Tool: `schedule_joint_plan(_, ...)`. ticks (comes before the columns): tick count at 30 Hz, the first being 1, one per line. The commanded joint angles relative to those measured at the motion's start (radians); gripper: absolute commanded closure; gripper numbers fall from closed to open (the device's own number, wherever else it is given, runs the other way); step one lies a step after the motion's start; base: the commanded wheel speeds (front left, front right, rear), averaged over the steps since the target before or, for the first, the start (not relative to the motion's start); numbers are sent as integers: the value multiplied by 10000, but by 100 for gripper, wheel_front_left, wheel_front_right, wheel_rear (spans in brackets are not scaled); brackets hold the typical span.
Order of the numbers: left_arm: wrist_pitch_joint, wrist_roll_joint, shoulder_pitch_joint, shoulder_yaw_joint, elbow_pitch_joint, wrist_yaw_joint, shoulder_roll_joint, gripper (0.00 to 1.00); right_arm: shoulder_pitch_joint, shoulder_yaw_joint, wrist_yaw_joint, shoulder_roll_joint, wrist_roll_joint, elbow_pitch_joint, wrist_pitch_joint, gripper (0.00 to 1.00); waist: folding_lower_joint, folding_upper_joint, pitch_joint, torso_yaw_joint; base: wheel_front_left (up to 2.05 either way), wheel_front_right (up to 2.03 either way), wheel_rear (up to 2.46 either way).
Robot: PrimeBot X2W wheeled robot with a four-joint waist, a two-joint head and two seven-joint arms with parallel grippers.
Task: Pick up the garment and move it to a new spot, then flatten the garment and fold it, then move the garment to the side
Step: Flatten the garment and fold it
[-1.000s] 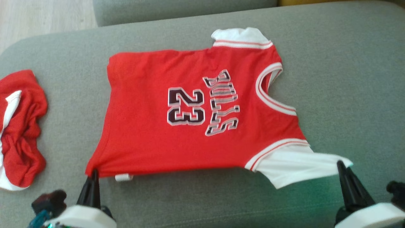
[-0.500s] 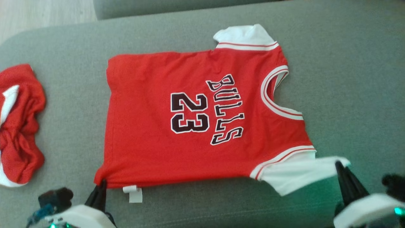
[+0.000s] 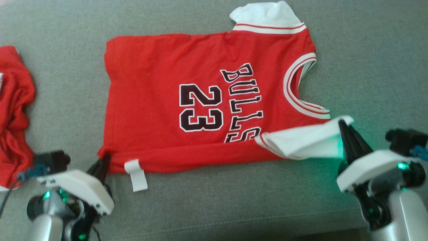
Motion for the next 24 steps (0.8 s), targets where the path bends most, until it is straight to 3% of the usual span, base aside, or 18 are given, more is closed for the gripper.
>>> schedule_joint_plan(1,76,-115,-619,388,-262,-73,282,100,-554,312,-9,-205,91,-151,-207,100,0,0,130,-29,0,0,0)
schedule_joint_plan(14,260,-571,-1875,407,323,-293,329,100,-2198,870,-9,-522,417,1331,-1419,100,0,0,555,-67,0,0,0)
schedule_joint_plan(15,212,-623,-1928,411,362,-323,293,95,-2271,898,-9,-529,459,1413,-1530,100,0,0,581,-66,0,0,0)
schedule_joint_plan(16,150,-674,-1977,430,398,-334,252,69,-2340,930,-9,-549,484,1488,-1644,100,0,0,608,-62,0,0,0)
schedule_joint_plan(17,47,-715,-2022,469,422,-329,206,0,-2404,977,-9,-559,532,1551,-1753,98,0,0,636,-57,0,0,0)
schedule_joint_plan(18,-80,-710,-2066,492,440,-324,181,0,-2464,1029,-9,-573,569,1593,-1889,33,0,0,662,-55,0,0,0)
schedule_joint_plan(19,-186,-765,-2092,515,469,-344,123,0,-2512,1095,-9,-599,578,1634,-2013,0,0,0,694,-55,0,0,0)
schedule_joint_plan(24,-2097,-89,-2036,603,292,-237,-51,0,-2454,1312,-9,-701,402,1654,-2775,0,0,0,796,-5,0,0,0)
